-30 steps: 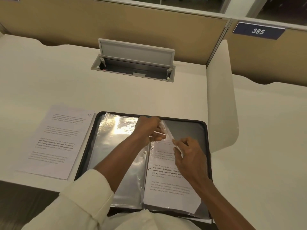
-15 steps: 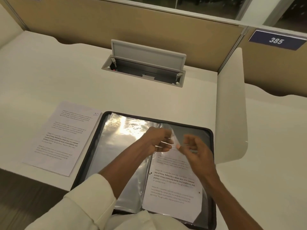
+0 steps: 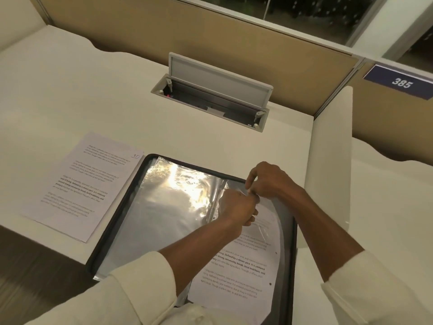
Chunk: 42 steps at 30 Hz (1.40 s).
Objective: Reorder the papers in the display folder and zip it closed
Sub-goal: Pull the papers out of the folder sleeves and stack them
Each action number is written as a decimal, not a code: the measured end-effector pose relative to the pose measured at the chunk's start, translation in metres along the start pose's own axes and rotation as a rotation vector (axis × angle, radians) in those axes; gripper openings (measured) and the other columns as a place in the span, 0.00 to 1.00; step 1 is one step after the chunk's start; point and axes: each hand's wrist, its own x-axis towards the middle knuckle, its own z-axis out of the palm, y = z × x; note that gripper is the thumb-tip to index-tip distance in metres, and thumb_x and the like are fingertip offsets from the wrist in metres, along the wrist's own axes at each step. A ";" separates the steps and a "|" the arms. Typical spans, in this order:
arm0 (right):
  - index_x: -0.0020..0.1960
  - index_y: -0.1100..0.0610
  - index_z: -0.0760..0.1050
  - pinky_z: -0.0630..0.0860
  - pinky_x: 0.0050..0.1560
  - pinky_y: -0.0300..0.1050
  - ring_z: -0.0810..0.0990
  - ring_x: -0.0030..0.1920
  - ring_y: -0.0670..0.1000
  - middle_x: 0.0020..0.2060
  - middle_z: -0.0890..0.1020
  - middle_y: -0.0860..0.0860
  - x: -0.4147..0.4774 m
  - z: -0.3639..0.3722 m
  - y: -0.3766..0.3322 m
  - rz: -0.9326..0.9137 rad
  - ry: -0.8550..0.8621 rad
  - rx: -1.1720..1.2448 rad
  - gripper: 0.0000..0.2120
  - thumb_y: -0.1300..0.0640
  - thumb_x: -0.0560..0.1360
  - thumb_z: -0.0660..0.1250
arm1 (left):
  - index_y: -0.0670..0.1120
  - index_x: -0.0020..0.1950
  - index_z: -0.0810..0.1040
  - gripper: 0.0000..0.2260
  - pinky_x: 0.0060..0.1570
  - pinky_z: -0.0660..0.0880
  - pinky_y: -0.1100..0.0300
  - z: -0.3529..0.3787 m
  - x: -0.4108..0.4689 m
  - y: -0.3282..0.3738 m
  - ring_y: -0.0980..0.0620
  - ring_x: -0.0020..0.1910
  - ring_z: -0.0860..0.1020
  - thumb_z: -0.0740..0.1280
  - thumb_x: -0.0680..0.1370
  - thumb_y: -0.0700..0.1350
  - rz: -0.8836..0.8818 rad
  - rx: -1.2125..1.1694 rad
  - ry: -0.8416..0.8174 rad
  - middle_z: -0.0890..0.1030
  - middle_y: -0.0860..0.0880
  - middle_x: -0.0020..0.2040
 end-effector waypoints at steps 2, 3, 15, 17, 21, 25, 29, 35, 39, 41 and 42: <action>0.45 0.52 0.87 0.86 0.47 0.50 0.85 0.45 0.53 0.45 0.85 0.51 0.010 0.000 0.003 0.002 -0.049 -0.083 0.08 0.64 0.70 0.77 | 0.40 0.52 0.84 0.09 0.32 0.82 0.59 0.003 -0.002 -0.002 0.51 0.31 0.84 0.75 0.78 0.45 0.024 0.006 0.035 0.87 0.45 0.37; 0.46 0.54 0.87 0.86 0.46 0.50 0.86 0.43 0.54 0.43 0.86 0.53 0.014 0.000 0.004 0.004 -0.081 -0.102 0.07 0.63 0.71 0.78 | 0.40 0.50 0.84 0.09 0.34 0.84 0.57 0.004 -0.003 -0.003 0.51 0.31 0.85 0.76 0.78 0.46 0.029 0.004 0.049 0.87 0.45 0.36; 0.43 0.64 0.78 0.83 0.37 0.46 0.83 0.36 0.56 0.36 0.82 0.57 0.037 -0.011 0.011 0.111 -0.287 -0.184 0.20 0.55 0.65 0.86 | 0.43 0.42 0.84 0.24 0.47 0.85 0.42 0.005 -0.004 -0.013 0.50 0.33 0.85 0.71 0.76 0.65 0.062 -0.016 0.135 0.86 0.48 0.33; 0.45 0.63 0.77 0.83 0.37 0.47 0.84 0.39 0.56 0.40 0.83 0.57 0.038 -0.009 0.012 0.136 -0.335 -0.207 0.27 0.49 0.61 0.88 | 0.44 0.40 0.82 0.28 0.47 0.83 0.46 -0.002 -0.005 -0.019 0.50 0.35 0.85 0.66 0.78 0.69 0.114 0.102 0.197 0.85 0.49 0.33; 0.52 0.65 0.81 0.87 0.48 0.56 0.88 0.43 0.58 0.42 0.88 0.57 0.044 -0.003 0.020 0.190 -0.448 -0.191 0.29 0.53 0.59 0.90 | 0.50 0.43 0.76 0.22 0.51 0.79 0.50 -0.028 -0.001 -0.057 0.55 0.45 0.76 0.64 0.80 0.68 0.495 0.608 0.383 0.79 0.56 0.43; 0.47 0.64 0.81 0.87 0.47 0.54 0.87 0.37 0.56 0.37 0.87 0.56 0.052 0.000 0.031 0.147 -0.451 -0.231 0.22 0.56 0.61 0.88 | 0.49 0.67 0.75 0.31 0.74 0.70 0.46 -0.052 0.017 -0.107 0.46 0.76 0.67 0.61 0.78 0.73 0.719 0.983 0.285 0.71 0.48 0.75; 0.44 0.64 0.85 0.83 0.41 0.48 0.84 0.33 0.55 0.32 0.85 0.55 0.063 -0.008 0.039 0.118 -0.437 -0.236 0.17 0.55 0.64 0.85 | 0.44 0.85 0.53 0.51 0.85 0.47 0.44 -0.064 0.012 -0.131 0.45 0.86 0.37 0.57 0.76 0.79 0.753 1.091 0.129 0.39 0.43 0.87; 0.44 0.63 0.84 0.84 0.44 0.48 0.83 0.38 0.54 0.36 0.85 0.54 0.082 -0.034 0.055 0.093 -0.385 -0.099 0.09 0.60 0.70 0.82 | 0.43 0.86 0.37 0.59 0.84 0.44 0.42 -0.067 0.007 -0.140 0.45 0.84 0.32 0.56 0.73 0.83 0.782 1.143 0.062 0.31 0.44 0.85; 0.45 0.60 0.84 0.84 0.42 0.47 0.87 0.46 0.55 0.42 0.87 0.54 0.097 -0.048 0.064 0.027 -0.265 -0.101 0.09 0.56 0.74 0.80 | 0.43 0.86 0.38 0.58 0.84 0.46 0.41 -0.068 0.008 -0.142 0.43 0.85 0.33 0.55 0.74 0.82 0.826 1.159 0.063 0.31 0.43 0.85; 0.44 0.57 0.83 0.79 0.41 0.44 0.85 0.47 0.55 0.44 0.86 0.52 0.103 -0.052 0.067 -0.028 -0.203 -0.168 0.09 0.52 0.75 0.79 | 0.41 0.87 0.43 0.58 0.84 0.48 0.40 -0.069 0.009 -0.144 0.42 0.85 0.35 0.56 0.74 0.82 0.854 1.158 0.076 0.34 0.41 0.86; 0.44 0.56 0.82 0.76 0.43 0.44 0.84 0.47 0.54 0.45 0.85 0.51 0.106 -0.054 0.068 -0.049 -0.164 -0.194 0.10 0.51 0.76 0.78 | 0.40 0.87 0.44 0.58 0.84 0.49 0.39 -0.069 0.009 -0.144 0.41 0.85 0.36 0.56 0.74 0.82 0.859 1.156 0.079 0.35 0.40 0.86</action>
